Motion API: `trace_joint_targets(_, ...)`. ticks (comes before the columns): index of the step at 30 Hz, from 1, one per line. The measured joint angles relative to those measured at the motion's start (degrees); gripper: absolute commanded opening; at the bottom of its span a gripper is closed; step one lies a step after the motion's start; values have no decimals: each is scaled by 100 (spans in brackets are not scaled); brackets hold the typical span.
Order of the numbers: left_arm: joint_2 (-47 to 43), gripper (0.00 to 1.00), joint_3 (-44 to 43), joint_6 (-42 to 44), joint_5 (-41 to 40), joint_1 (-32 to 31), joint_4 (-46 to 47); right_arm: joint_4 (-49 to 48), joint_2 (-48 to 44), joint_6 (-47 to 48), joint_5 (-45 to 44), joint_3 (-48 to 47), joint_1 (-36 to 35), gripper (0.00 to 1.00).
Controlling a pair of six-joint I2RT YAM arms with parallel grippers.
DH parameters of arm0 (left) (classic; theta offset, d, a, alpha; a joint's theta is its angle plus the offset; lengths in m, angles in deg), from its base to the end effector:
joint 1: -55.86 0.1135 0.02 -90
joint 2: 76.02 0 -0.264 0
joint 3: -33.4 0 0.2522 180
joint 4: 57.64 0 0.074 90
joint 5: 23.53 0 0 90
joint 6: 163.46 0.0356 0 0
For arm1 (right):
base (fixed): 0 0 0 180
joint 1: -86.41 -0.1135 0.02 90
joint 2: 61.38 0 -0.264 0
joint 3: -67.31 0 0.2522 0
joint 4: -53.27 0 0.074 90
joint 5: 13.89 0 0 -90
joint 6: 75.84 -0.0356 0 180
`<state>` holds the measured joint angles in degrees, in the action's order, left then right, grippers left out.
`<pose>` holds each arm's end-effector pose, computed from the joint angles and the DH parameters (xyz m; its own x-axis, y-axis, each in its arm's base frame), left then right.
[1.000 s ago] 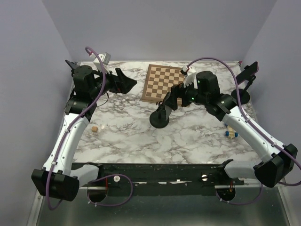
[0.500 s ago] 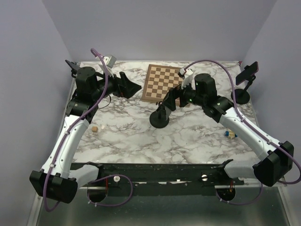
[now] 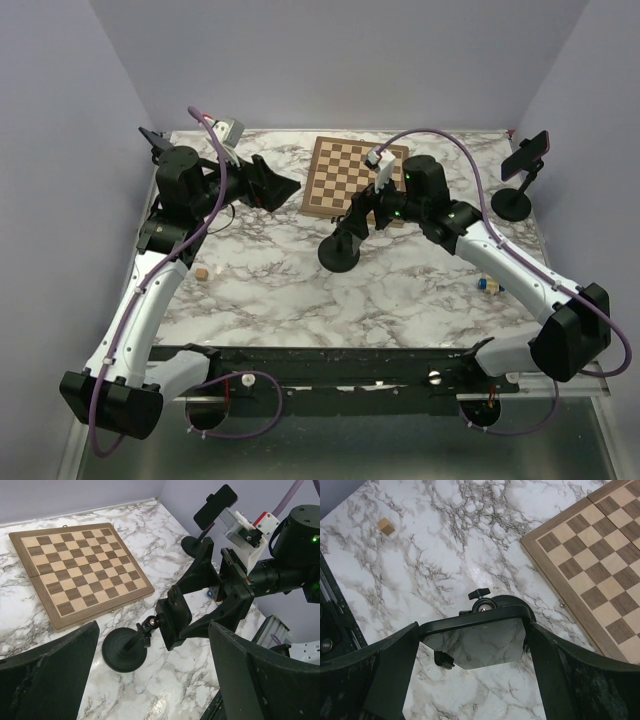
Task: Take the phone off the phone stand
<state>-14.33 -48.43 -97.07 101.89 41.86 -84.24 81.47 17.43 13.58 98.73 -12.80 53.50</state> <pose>0.2220 -0.0766 0.4212 -0.4028 -0.2360 -0.8844 0.6489 0.6078 -0.4577 0.2580 0.1833 0.3299 -0.3878 -0.2398 -0.8900 -0.7856 0.5910 0.1830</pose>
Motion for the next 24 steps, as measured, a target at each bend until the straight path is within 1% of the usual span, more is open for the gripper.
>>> trace_joint_targets(3,-2,98,48,-4,2,0,33,-44,4,28,28,2,2,89)
trace_joint_targets(10,-2,98,72,-28,17,0,129,-153,17,72,24,70,2,90)
trace_joint_targets(13,2,98,72,-35,26,0,155,-181,61,70,22,83,2,88)
trace_joint_targets(15,7,95,72,-44,31,0,160,-216,92,68,24,107,2,83)
trace_joint_targets(18,35,93,72,-50,55,0,162,-337,92,68,24,179,2,67)
trace_joint_targets(20,57,92,72,-66,83,-2,162,-437,92,37,0,205,4,60)
trace_joint_targets(21,72,92,72,-83,103,-2,162,-461,92,7,-4,221,9,53)
trace_joint_targets(23,92,91,76,-136,114,-26,175,-490,94,-79,-44,223,9,36)
trace_joint_targets(24,98,90,83,-151,116,-44,197,-494,98,-144,-87,223,9,30)
